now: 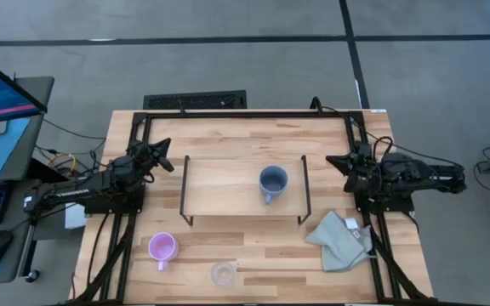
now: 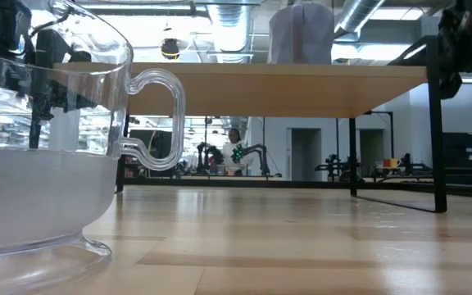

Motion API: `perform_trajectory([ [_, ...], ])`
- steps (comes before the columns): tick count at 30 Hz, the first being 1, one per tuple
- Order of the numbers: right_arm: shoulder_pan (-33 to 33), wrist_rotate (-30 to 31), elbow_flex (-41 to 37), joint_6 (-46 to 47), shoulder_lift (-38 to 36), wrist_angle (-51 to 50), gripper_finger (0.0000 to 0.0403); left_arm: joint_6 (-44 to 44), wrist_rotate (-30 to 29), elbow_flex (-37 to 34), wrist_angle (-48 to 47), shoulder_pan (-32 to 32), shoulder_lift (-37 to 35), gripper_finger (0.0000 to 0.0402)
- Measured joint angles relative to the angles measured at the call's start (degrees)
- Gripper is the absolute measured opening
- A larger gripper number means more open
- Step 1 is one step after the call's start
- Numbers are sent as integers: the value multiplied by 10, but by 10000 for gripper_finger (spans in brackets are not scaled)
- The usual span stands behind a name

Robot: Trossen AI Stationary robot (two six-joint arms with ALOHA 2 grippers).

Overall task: Stack small to large cups/mugs on shelf
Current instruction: Put the pink mug on the shelf

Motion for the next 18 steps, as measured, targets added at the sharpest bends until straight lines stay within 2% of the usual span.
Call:
perform_trajectory([
  [18,0,-9,-35,26,-2,29,4,-3,0,0,0,0,1,7],
])
